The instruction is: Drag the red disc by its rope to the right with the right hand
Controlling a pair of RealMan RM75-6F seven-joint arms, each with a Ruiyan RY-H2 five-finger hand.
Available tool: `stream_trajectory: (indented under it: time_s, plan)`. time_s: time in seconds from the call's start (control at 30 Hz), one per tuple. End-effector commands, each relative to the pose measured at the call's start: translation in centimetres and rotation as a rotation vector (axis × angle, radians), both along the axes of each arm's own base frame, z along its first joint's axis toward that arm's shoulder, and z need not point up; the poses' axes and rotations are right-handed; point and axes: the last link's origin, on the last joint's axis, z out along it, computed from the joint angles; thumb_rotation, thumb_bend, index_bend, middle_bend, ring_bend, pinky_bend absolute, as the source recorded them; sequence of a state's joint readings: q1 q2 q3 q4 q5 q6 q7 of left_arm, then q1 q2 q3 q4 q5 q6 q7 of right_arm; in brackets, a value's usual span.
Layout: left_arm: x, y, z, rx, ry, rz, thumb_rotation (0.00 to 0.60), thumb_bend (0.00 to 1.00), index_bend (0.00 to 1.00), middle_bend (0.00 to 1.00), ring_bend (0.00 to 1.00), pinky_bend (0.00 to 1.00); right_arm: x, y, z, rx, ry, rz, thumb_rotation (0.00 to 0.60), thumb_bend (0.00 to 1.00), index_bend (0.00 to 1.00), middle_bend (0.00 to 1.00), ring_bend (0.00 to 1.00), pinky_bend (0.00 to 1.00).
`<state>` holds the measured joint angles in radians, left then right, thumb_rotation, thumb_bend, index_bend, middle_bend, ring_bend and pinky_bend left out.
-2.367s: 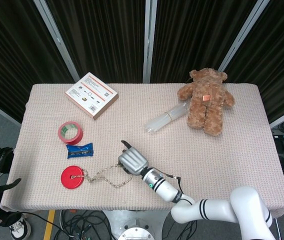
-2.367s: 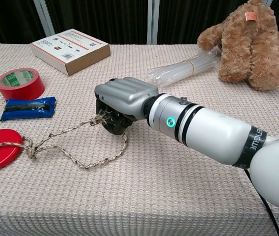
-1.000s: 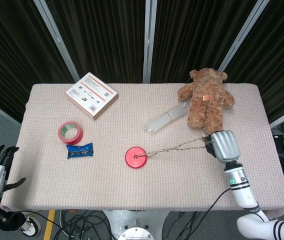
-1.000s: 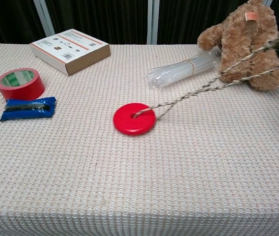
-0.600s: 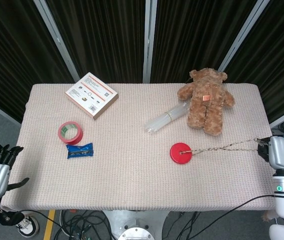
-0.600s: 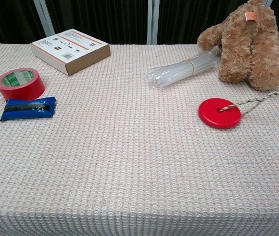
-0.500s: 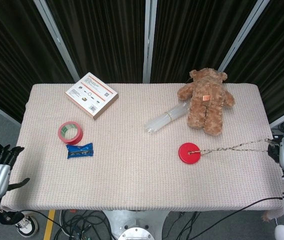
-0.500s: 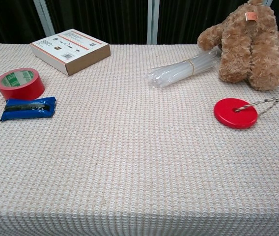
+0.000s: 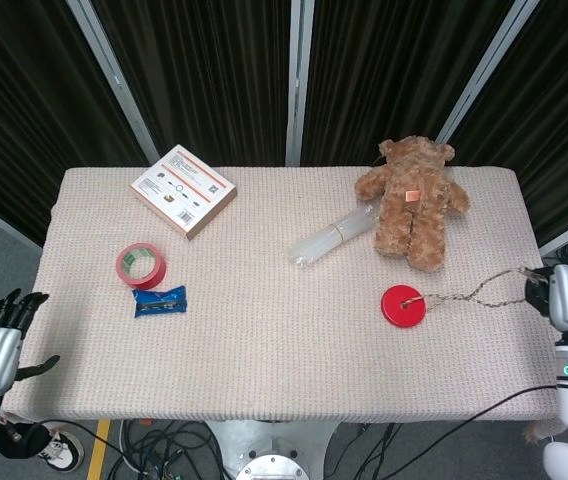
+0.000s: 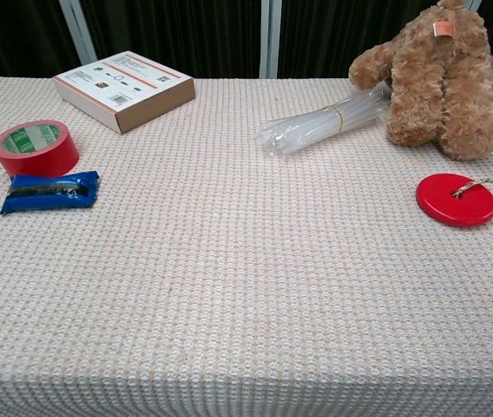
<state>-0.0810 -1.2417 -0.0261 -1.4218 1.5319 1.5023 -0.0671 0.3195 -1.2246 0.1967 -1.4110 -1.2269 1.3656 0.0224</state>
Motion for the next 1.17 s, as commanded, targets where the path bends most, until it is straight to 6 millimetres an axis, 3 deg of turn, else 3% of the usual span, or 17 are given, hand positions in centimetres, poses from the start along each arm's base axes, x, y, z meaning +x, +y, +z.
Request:
stream_trajectory:
  time_s: [0.03, 0.13, 0.2, 0.27, 0.3, 0.33, 0.37, 0.4, 0.43, 0.47, 0.67, 0.9, 1.0, 1.17]
  plan:
    - [0.0, -0.1, 0.1, 0.002, 0.000, 0.001, 0.600, 0.02, 0.14, 0.13, 0.02, 0.12, 5.4, -2.1, -2.8, 0.047, -0.022, 0.161, 0.600, 0.60, 1.00, 0.95, 0.75, 0.75]
    - [-0.1, -0.1, 0.1, 0.005, -0.003, 0.006, 0.600, 0.02, 0.14, 0.13, 0.02, 0.12, 7.7, -3.2, -5.0, 0.097, -0.007, 0.208, 0.600, 0.59, 1.00, 0.95, 0.75, 0.75]
    - [-0.2, -0.1, 0.1, 0.006, -0.003, 0.008, 0.600, 0.02, 0.14, 0.13, 0.02, 0.12, 8.0, -3.7, -6.4, 0.140, 0.017, 0.188, 0.600, 0.57, 0.99, 0.95, 0.73, 0.73]
    - [-0.3, -0.2, 0.3, 0.008, -0.002, 0.010, 0.600, 0.02, 0.14, 0.13, 0.02, 0.12, 7.8, -3.5, -8.0, 0.271, 0.056, 0.145, 0.600, 0.42, 0.87, 0.83, 0.58, 0.60]
    - [-0.3, -0.2, 0.3, 0.009, -0.001, 0.011, 0.600, 0.02, 0.14, 0.13, 0.02, 0.12, 7.6, -3.3, -8.3, 0.333, 0.078, 0.127, 0.600, 0.24, 0.65, 0.62, 0.37, 0.40]
    - [-0.4, -0.2, 0.4, 0.011, -0.002, 0.012, 0.600, 0.02, 0.14, 0.13, 0.02, 0.12, 7.5, -3.2, -8.4, 0.385, 0.099, 0.102, 0.600, 0.13, 0.48, 0.48, 0.23, 0.27]
    - [-0.4, -0.2, 0.4, 0.012, -0.003, 0.013, 0.600, 0.02, 0.14, 0.13, 0.02, 0.12, 7.5, -3.1, -8.6, 0.425, 0.104, 0.086, 0.600, 0.04, 0.24, 0.26, 0.09, 0.12]
    - [-0.5, -0.2, 0.4, 0.012, -0.003, 0.013, 0.600, 0.02, 0.14, 0.13, 0.02, 0.12, 7.6, -3.0, -8.6, 0.447, 0.104, 0.077, 0.600, 0.01, 0.09, 0.13, 0.02, 0.03]
    - [-0.5, -0.2, 0.4, 0.012, -0.003, 0.012, 0.600, 0.02, 0.14, 0.13, 0.02, 0.12, 7.8, -3.0, -8.5, 0.460, 0.092, 0.072, 0.600, 0.00, 0.01, 0.04, 0.00, 0.00]
    - [-0.5, -0.2, 0.4, 0.011, -0.004, 0.012, 0.600, 0.02, 0.14, 0.13, 0.02, 0.12, 7.9, -2.9, -8.4, 0.464, 0.084, 0.071, 0.600, 0.00, 0.00, 0.00, 0.00, 0.00]
    - [-0.4, -0.2, 0.2, 0.009, -0.005, 0.005, 0.600, 0.02, 0.14, 0.13, 0.02, 0.12, 7.8, -1.7, -7.1, 0.421, 0.064, 0.089, 0.600, 0.00, 0.00, 0.00, 0.00, 0.00]
    - [-0.2, -0.1, 0.4, 0.013, -0.004, 0.002, 0.600, 0.02, 0.14, 0.13, 0.02, 0.12, 5.0, 0.6, -3.1, 0.364, 0.011, 0.009, 0.600, 0.00, 0.00, 0.00, 0.00, 0.00]
    - [0.0, -0.2, 0.3, 0.016, -0.008, 0.001, 0.600, 0.02, 0.14, 0.13, 0.02, 0.12, 2.9, 3.6, -1.8, 0.314, 0.040, -0.005, 0.600, 0.00, 0.00, 0.00, 0.00, 0.00]
    - [0.2, 0.0, 0.4, 0.016, -0.009, -0.009, 0.600, 0.01, 0.14, 0.13, 0.02, 0.12, -0.4, 9.0, -1.5, 0.202, 0.142, -0.011, 0.600, 0.00, 0.00, 0.00, 0.00, 0.00]
